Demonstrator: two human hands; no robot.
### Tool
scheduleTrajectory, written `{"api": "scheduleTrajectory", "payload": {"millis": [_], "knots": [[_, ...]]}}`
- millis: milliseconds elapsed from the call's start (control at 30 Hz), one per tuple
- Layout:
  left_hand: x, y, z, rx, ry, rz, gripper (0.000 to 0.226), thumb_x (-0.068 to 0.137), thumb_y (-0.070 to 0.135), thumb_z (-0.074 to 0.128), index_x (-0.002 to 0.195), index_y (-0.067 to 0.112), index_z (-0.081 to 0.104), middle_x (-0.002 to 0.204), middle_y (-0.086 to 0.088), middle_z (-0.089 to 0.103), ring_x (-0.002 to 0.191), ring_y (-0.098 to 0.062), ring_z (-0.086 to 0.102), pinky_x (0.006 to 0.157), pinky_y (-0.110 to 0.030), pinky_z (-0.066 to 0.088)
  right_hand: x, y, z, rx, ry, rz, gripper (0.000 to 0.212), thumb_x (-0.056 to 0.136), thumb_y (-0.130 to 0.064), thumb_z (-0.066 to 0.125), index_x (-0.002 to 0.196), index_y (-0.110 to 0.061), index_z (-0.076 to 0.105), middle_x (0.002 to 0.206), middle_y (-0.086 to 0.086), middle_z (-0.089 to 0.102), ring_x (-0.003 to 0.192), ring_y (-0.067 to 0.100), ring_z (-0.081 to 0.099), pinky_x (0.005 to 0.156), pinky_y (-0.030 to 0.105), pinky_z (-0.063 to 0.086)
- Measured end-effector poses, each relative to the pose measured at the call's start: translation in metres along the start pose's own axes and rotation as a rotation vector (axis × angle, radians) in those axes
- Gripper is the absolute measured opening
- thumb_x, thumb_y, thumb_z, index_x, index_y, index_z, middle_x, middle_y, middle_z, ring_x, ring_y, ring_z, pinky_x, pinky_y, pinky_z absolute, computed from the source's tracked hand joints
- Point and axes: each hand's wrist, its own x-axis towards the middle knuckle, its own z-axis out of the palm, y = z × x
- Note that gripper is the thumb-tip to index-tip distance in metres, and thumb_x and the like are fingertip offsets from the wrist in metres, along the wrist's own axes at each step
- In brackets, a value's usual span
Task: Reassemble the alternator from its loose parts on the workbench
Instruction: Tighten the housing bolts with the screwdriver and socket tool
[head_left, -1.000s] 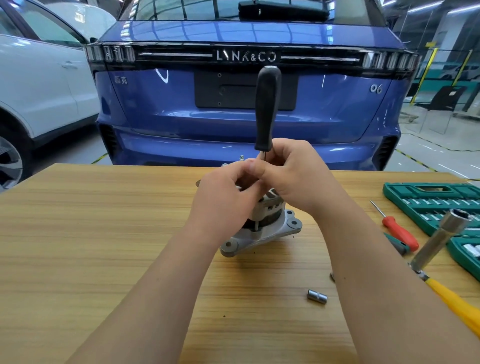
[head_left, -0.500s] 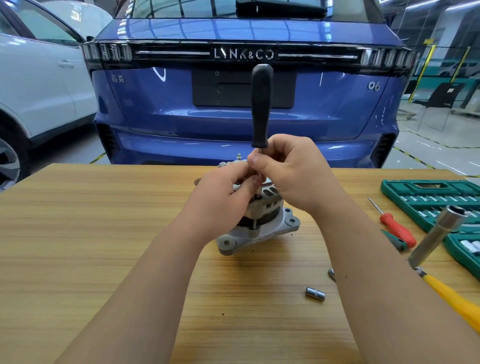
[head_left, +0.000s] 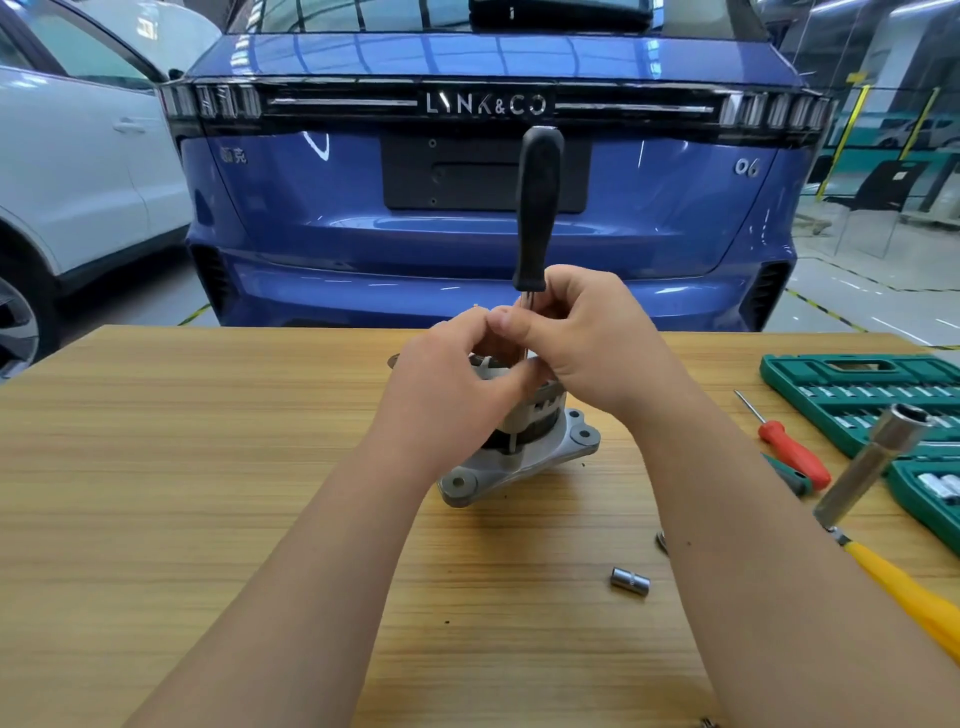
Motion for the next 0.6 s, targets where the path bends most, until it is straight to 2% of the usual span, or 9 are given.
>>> {"api": "scheduleTrajectory", "payload": {"millis": [100,200,267,333,400,467,533,600], "knots": [[0.002,0.0,-0.001,0.01,-0.006,-0.024,0.008,0.09,0.036,0.064,0.093,0.029,0.068,0.079,0.017,0.066,0.078,-0.001,0.061,0.067,-0.028,0.052,-0.003,-0.001,-0.01,0.023,-0.099,-0.043,0.005,0.092,-0.028,0.063,0.09,-0.028,0.068,0.078,-0.01,0.068,0.072,0.007,0.064,0.064,0.021,0.054],[0.003,0.0,-0.006,-0.018,-0.112,-0.018,0.013,0.096,0.032,0.057,0.101,0.031,0.069,0.084,0.014,0.069,0.081,-0.005,0.062,0.07,-0.035,0.055,-0.002,-0.002,-0.007,0.041,-0.005,-0.051,0.011,0.089,-0.026,0.068,0.081,-0.017,0.068,0.067,-0.006,0.065,0.06,0.001,0.059,0.053,0.014,0.047],[0.003,0.002,-0.005,-0.01,-0.104,0.004,0.016,0.093,0.036,0.058,0.103,0.028,0.068,0.086,0.014,0.068,0.081,-0.012,0.063,0.072,-0.042,0.054,-0.001,-0.002,0.002,0.023,0.073,-0.013,0.022,0.085,-0.03,0.072,0.08,-0.01,0.065,0.065,-0.003,0.063,0.058,0.003,0.058,0.051,0.021,0.05],[0.003,0.005,-0.003,0.055,-0.029,0.02,0.021,0.088,0.041,0.062,0.101,0.025,0.068,0.086,0.013,0.067,0.083,-0.011,0.062,0.074,-0.043,0.052,-0.001,-0.002,0.003,0.02,0.066,0.015,0.027,0.085,-0.036,0.071,0.085,-0.009,0.064,0.07,-0.002,0.065,0.063,0.008,0.062,0.057,0.028,0.055],[0.003,0.006,-0.002,0.078,0.005,0.041,0.018,0.09,0.036,0.063,0.099,0.022,0.071,0.081,0.01,0.068,0.079,-0.011,0.061,0.083,-0.045,0.051,-0.002,-0.002,-0.002,-0.006,-0.044,0.013,0.018,0.088,-0.037,0.066,0.09,-0.02,0.067,0.081,-0.005,0.069,0.076,0.012,0.066,0.068,0.032,0.058],[0.002,0.003,-0.003,0.053,-0.031,0.062,0.014,0.094,0.027,0.06,0.097,0.022,0.073,0.077,0.01,0.07,0.074,-0.01,0.062,0.091,-0.048,0.049,-0.003,-0.001,-0.006,-0.02,-0.105,-0.03,0.008,0.091,-0.03,0.063,0.092,-0.025,0.069,0.086,-0.006,0.069,0.082,0.014,0.066,0.076,0.034,0.058],[0.002,0.002,-0.005,-0.017,-0.076,0.027,0.014,0.095,0.025,0.058,0.095,0.027,0.072,0.077,0.012,0.07,0.074,-0.008,0.064,0.078,-0.04,0.055,-0.003,0.0,-0.004,-0.024,-0.05,-0.061,0.006,0.089,-0.026,0.066,0.088,-0.022,0.07,0.081,-0.004,0.069,0.078,0.012,0.066,0.072,0.031,0.058],[0.003,0.0,-0.004,-0.041,-0.074,0.013,0.011,0.093,0.028,0.06,0.093,0.035,0.068,0.076,0.019,0.067,0.074,-0.003,0.063,0.064,-0.025,0.053,-0.002,0.0,0.003,0.008,0.016,-0.04,0.011,0.087,-0.026,0.07,0.082,-0.017,0.07,0.072,-0.005,0.068,0.07,0.009,0.065,0.064,0.025,0.056]]}}
